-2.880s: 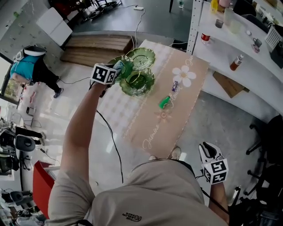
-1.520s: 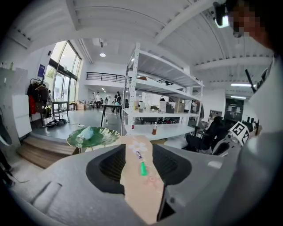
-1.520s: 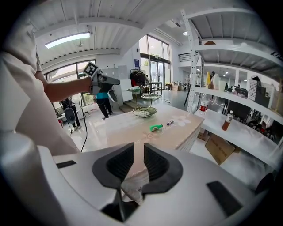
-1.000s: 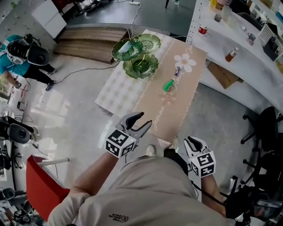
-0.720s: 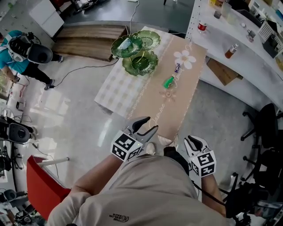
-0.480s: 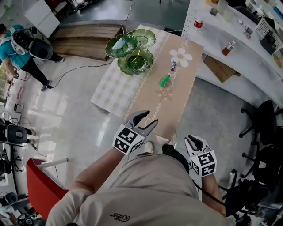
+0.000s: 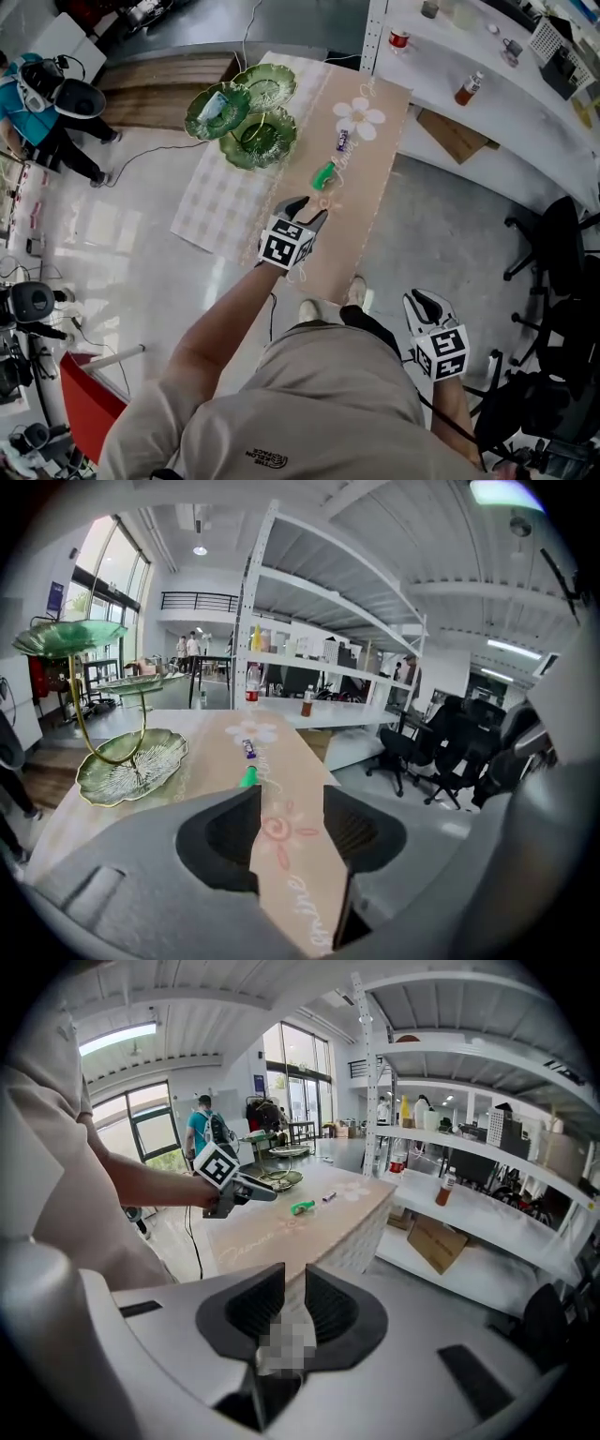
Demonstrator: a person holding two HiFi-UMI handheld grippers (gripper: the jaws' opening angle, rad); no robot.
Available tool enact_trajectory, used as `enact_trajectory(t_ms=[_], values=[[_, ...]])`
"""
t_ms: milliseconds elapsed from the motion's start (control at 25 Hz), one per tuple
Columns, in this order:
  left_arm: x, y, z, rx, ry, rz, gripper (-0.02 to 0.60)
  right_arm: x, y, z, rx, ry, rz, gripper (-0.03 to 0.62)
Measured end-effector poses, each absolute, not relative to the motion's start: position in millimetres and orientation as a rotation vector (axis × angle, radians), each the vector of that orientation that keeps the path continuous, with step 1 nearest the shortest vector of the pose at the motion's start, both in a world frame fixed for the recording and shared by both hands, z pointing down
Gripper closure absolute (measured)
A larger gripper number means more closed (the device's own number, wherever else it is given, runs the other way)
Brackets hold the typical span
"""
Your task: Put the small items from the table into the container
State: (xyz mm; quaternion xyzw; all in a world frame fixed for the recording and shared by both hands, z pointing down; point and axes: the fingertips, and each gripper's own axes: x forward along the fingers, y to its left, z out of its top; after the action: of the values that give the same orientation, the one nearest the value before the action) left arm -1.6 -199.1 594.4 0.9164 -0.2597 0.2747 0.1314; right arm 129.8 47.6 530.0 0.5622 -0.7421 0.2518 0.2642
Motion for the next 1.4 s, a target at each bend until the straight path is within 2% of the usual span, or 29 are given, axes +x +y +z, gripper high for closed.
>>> enact_trajectory(t_ms=[400,680,760,1000,1400], values=[[35.9,-282.6,673.3,2.544,-0.882,1.041,0.387,209.3,49.9,536.6,1.583,-1.92,0.748,0.517],[40.5,-304.6,710.6,2.459,-0.928,1.173,0.387,239.6,38.0,544.8,1.546,-1.914,0.767,0.517],[39.1,-304.3,714.6,2.443,-0.926,1.19,0.405,244.4,34.1,546.3,1.533,-1.918,0.768,0.517],[36.1,-303.8,696.8,2.472,-0.943,1.105,0.414,245.9,18.1,548.5,1.487,-1.957,0.755,0.517],[3.4,-276.5,616.2,2.505,-0.986,0.903,0.416,211.1,-12.8,547.3,1.368,-2.074,0.685,0.517]])
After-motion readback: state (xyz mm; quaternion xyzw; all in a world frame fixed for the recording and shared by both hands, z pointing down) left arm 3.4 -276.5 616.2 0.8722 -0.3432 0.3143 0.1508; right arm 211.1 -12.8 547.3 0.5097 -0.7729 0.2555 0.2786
